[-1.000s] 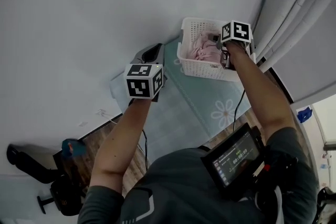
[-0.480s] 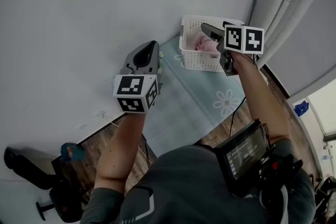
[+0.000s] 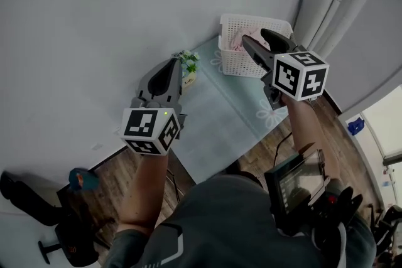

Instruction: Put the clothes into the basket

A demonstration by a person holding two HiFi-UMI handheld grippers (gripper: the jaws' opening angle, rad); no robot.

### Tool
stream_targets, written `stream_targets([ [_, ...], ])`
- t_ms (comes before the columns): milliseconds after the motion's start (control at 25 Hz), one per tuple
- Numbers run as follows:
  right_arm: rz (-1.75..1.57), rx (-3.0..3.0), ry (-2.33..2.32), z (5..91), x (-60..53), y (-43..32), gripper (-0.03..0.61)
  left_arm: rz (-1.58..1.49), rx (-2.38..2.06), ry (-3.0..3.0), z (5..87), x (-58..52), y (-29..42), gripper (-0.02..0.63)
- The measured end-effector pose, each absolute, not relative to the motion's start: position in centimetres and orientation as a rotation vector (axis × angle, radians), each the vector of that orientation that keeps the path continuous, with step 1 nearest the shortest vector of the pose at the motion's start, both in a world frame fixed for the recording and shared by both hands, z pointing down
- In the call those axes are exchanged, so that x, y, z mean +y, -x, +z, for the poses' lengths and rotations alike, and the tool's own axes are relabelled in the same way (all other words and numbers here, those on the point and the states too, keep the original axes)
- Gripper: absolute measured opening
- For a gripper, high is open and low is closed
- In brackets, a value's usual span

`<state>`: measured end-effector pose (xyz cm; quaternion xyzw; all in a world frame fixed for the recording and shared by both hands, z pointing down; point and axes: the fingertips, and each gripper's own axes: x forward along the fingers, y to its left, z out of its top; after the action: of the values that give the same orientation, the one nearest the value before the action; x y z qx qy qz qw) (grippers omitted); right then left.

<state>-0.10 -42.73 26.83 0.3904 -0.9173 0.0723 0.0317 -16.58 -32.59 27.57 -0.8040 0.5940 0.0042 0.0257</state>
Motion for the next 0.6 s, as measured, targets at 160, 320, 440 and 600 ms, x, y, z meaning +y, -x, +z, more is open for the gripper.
stream_targets([
  [160,0.163,-2.856,-1.191,26.5,-38.7,0.8,0.192,0.032,1.849,2.495,28.2,-29.8,17.4,0.009],
  [320,0.163,-2.865,-1.191,27.1,-35.8,0.9,0.125,0.030,1.849,2.509,28.9,-27.7,17.2,0.009],
  [440,0.129,-2.868,-1.224,27.3,-33.6,0.2,0.122,0.025,1.844,2.547,29.7,-26.3,16.6,0.009],
  [600,0.132,-2.880,-1.257,27.3,-31.7,0.0,0.099,0.020,1.852,2.547,30.2,-25.1,16.6,0.009],
])
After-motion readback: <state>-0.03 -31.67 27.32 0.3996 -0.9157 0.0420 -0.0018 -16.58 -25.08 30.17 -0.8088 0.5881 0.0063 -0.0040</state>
